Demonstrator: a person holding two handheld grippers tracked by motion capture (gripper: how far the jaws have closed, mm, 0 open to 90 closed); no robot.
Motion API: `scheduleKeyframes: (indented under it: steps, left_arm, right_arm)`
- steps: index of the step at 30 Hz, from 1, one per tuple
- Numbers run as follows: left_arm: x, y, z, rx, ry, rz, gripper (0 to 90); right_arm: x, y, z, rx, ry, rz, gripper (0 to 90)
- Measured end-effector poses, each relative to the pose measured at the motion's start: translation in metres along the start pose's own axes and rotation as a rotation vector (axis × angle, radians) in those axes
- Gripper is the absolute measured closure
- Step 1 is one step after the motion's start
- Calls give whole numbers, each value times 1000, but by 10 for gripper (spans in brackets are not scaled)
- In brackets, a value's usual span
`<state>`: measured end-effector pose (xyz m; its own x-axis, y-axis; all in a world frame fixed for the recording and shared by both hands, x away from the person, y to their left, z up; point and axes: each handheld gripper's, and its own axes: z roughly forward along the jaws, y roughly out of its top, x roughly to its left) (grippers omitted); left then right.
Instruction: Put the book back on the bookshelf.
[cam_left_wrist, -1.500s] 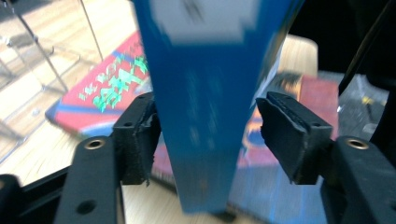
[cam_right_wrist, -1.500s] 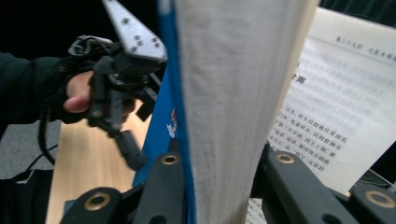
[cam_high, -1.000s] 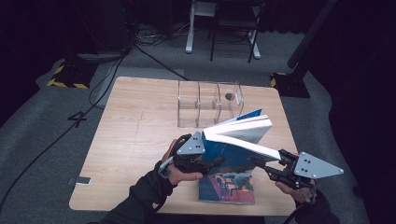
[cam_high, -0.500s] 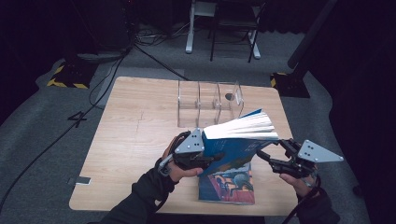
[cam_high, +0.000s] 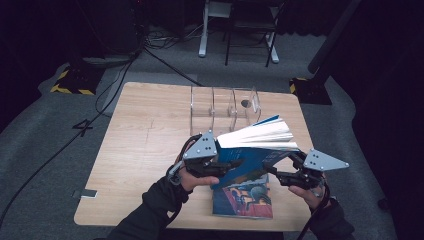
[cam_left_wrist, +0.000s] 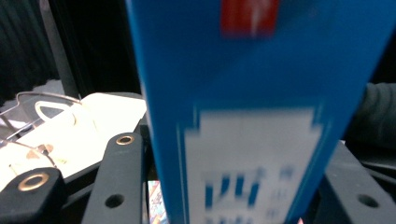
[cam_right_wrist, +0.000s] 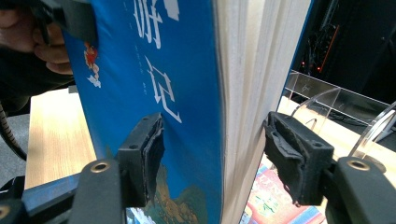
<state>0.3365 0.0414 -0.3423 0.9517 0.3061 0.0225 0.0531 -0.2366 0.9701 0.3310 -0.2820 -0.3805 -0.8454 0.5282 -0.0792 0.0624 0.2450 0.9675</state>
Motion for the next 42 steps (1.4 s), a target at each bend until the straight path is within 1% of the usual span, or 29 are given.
scheduleKeyframes:
  steps: [5,14,19,21,24,27,32,35,37,40,42]
  left_arm:
    - [0,9,2,-4,5,14,534]
    - [2,26,3,-2,8,22,524]
    - [3,31,4,1,5,26,541]
    - [3,33,5,11,8,32,553]
    - [2,34,5,17,20,26,584]
    - [2,34,5,20,21,22,594]
    - [3,35,5,21,36,12,598]
    - [4,35,5,25,41,3,600]
    - [5,36,5,26,44,-5,601]
    - [6,36,5,29,48,-11,603]
    - [7,37,4,32,56,-25,604]
  right_arm:
    - [1,0,1,5,-10,-1,388]
    - [1,1,2,8,-13,4,386]
    - [1,1,2,9,-14,1,383]
    - [2,1,3,10,-14,0,380]
    - [1,1,2,10,-13,2,380]
    - [1,1,2,16,-15,3,377]
    - [-1,-1,-1,34,-19,7,379]
    - [-5,-3,-5,35,-30,17,379]
    - [-9,-5,-8,35,-36,34,380]
    - [-13,-9,-10,52,-50,48,379]
    - [-17,-13,-11,68,-63,56,379]
